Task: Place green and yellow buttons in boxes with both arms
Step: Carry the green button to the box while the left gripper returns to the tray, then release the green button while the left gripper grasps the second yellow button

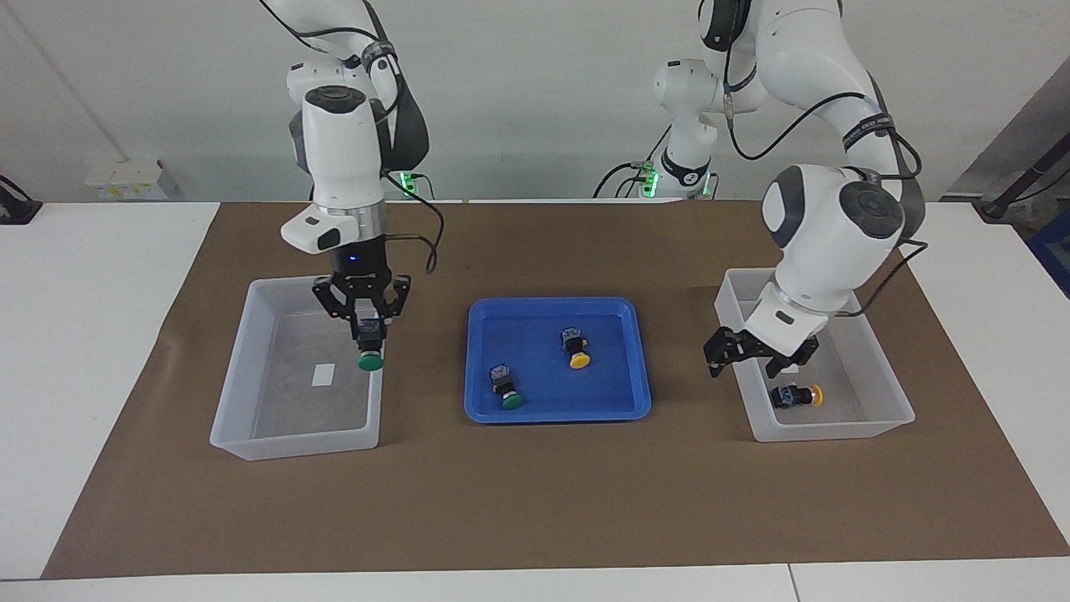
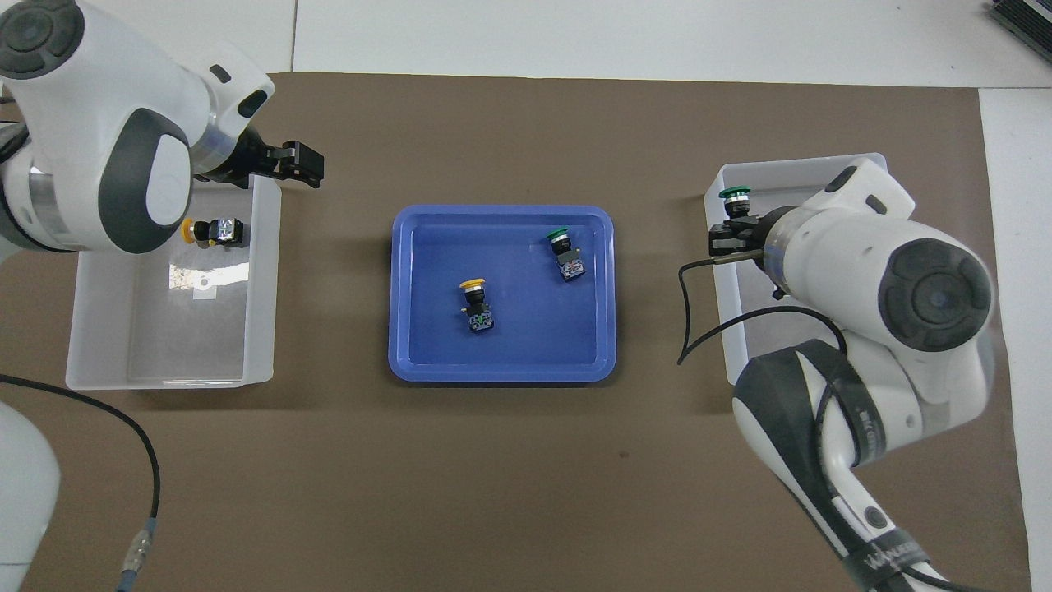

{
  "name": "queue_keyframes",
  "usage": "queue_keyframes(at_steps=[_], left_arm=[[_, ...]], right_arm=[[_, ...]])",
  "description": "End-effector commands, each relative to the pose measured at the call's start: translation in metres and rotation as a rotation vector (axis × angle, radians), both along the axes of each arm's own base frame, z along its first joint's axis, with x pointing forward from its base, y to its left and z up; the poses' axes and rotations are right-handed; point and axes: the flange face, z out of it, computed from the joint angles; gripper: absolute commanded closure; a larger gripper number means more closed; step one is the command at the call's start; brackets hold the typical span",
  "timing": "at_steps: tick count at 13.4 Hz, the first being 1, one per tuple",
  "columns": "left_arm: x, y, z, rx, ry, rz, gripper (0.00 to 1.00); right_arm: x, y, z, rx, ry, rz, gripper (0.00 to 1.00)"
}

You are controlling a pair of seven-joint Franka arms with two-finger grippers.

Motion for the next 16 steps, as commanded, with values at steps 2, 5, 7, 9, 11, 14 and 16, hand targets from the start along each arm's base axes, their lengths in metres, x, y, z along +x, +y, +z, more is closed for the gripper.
queue_keyframes(at_steps=[2, 5, 7, 9, 11, 14, 16], left_arm=[[-0.023, -0.059, 0.008, -0.016, -0.001, 0.082, 0.00], [-0.053, -0.098, -0.004, 0.038, 0.003, 0.070, 0.00], [-0.067, -0.117, -0.010, 0.050, 0.008, 0.123, 0.00], [-0.075, -0.134, -0.012, 0.075, -0.002, 0.163, 0.00], [-0.086, -0.147, -0.030, 0.126, -0.001, 0.188, 0.00], [-0.094, -0.174, -0.053, 0.135, -0.018, 0.288, 0.00], [-0.096, -0.175, -0.065, 0.119, -0.026, 0.334, 0.00]], right_arm=[[-0.003, -0.048, -0.013, 0.050, 0.052, 0.003, 1.00], [0.003, -0.068, -0.045, 0.053, 0.101, 0.021, 1.00], [0.011, -0.077, -0.066, 0.059, 0.101, 0.008, 1.00], [0.017, -0.078, -0.088, 0.068, 0.104, -0.002, 1.00], [0.023, -0.079, -0.111, 0.074, 0.101, -0.001, 1.00], [0.032, -0.077, -0.144, 0.089, 0.065, 0.002, 1.00], [0.033, -0.076, -0.146, 0.094, 0.058, -0.006, 1.00]])
